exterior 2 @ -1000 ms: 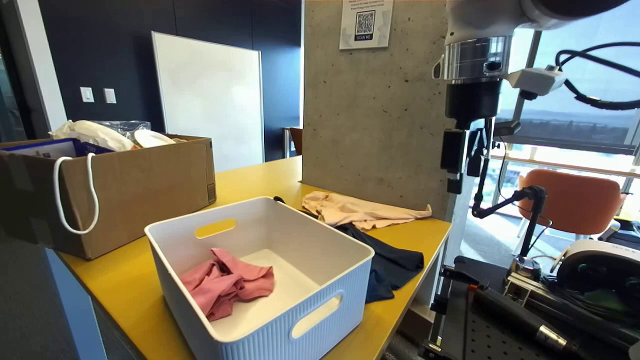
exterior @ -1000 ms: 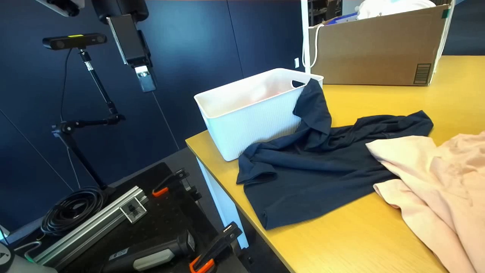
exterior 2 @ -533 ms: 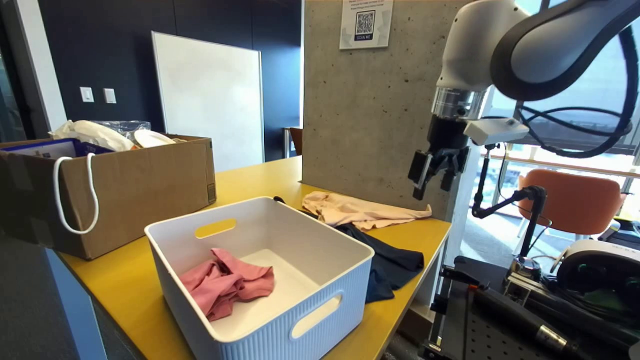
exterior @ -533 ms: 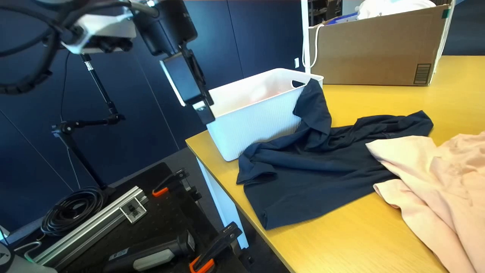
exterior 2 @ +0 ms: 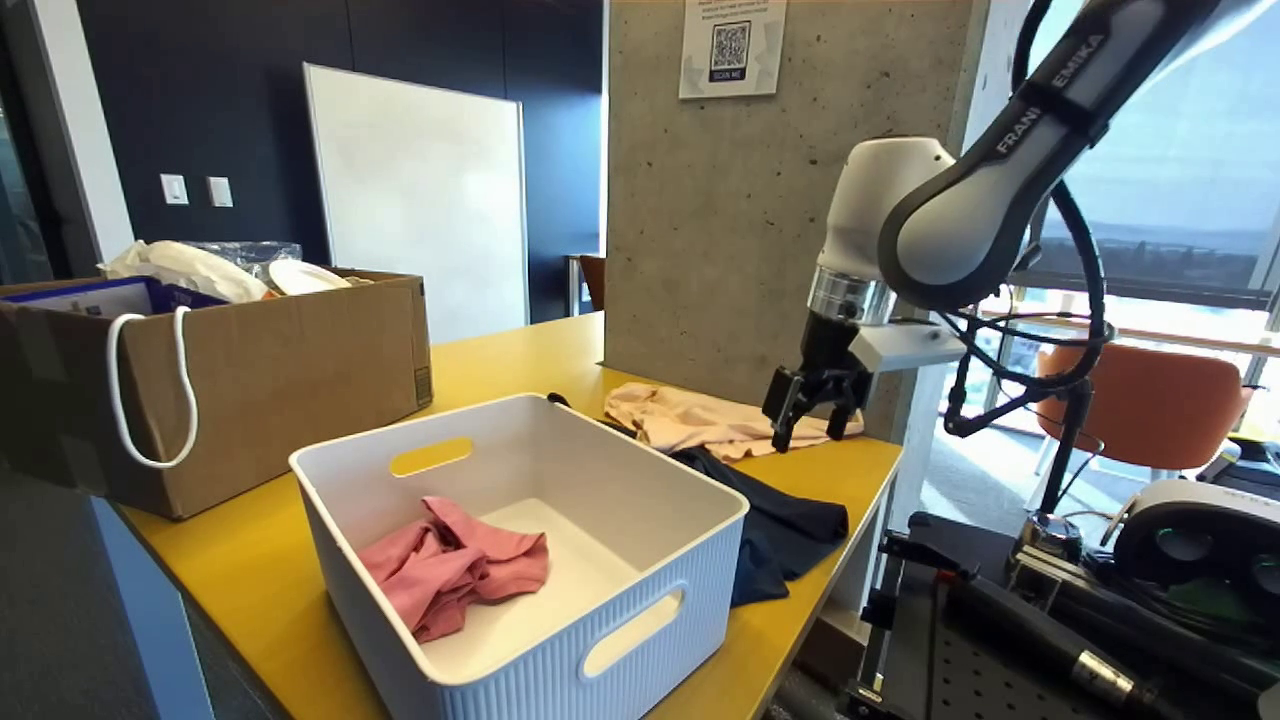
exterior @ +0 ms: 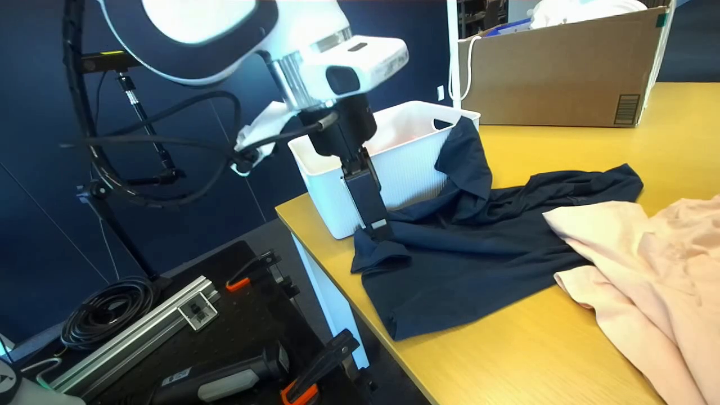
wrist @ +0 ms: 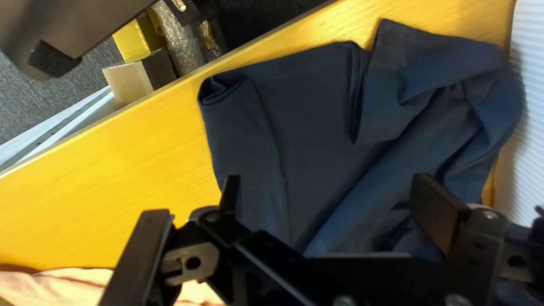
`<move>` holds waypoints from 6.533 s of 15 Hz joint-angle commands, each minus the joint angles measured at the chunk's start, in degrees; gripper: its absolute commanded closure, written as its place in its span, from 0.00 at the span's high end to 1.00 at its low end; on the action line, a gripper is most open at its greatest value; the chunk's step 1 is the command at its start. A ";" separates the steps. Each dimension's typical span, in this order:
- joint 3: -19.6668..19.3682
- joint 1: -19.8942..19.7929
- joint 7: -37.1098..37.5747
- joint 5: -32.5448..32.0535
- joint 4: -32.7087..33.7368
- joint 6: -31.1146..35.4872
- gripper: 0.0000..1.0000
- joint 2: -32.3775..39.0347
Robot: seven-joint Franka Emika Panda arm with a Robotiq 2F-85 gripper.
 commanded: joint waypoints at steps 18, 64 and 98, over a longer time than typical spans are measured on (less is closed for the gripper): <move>-1.41 6.58 -12.92 8.51 19.29 1.51 1.00 27.37; -1.69 7.08 -9.29 9.35 14.32 -43.79 0.01 -20.39; -15.76 16.93 31.12 -5.63 41.60 9.82 0.30 29.46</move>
